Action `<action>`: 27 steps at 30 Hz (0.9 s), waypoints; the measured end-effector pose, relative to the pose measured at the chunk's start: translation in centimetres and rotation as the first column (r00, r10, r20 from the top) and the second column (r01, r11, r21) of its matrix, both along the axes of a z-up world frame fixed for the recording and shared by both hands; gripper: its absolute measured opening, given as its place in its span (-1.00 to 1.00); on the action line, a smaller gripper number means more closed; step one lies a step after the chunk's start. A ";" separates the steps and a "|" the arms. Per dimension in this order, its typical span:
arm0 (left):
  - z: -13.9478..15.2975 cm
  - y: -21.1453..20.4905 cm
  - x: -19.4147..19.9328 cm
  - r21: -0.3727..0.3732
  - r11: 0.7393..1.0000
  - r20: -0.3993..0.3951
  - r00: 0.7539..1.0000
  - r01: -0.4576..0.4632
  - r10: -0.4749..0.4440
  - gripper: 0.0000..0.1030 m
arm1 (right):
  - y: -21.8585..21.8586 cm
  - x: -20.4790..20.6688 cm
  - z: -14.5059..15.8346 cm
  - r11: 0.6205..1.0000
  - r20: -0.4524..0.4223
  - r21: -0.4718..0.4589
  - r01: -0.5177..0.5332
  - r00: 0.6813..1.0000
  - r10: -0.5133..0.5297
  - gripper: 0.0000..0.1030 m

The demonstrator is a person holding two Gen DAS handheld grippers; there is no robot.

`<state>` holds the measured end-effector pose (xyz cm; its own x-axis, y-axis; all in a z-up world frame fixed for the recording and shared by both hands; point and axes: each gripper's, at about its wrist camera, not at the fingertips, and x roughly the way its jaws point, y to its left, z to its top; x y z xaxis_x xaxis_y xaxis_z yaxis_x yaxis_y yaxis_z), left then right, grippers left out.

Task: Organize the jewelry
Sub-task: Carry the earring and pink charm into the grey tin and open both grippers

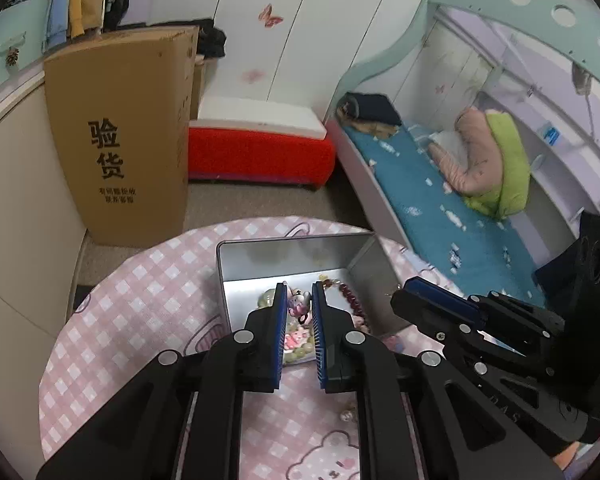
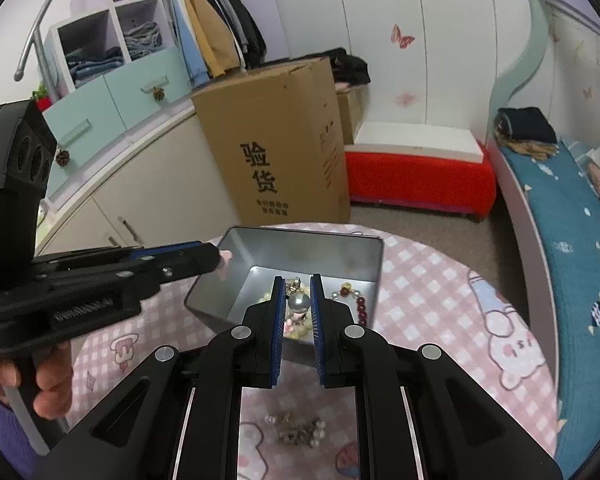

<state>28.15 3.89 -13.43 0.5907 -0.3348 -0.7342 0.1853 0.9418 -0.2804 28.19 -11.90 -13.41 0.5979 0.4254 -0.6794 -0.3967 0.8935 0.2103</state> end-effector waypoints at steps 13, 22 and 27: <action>-2.4 -0.9 0.8 0.070 0.997 -0.035 0.999 0.013 -0.010 -0.78 | 1.6 1.5 -2.6 0.998 -0.040 -0.061 -0.002 0.999 0.000 -0.75; -2.9 -1.2 0.7 0.083 0.996 -0.049 0.999 0.019 -0.015 -0.77 | 1.8 1.7 -2.9 0.997 -0.047 -0.073 0.000 0.999 -0.004 -0.74; -2.8 -0.9 0.6 0.066 0.998 -0.048 0.999 0.012 -0.009 -0.72 | 1.7 1.5 -2.8 0.997 -0.043 -0.073 0.004 0.999 -0.007 -0.74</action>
<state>28.71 3.02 -16.24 0.5509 -0.2908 -0.7823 0.1831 0.9566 -0.2266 29.66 -10.21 -16.21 0.5698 0.3703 -0.7336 -0.3835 0.9094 0.1611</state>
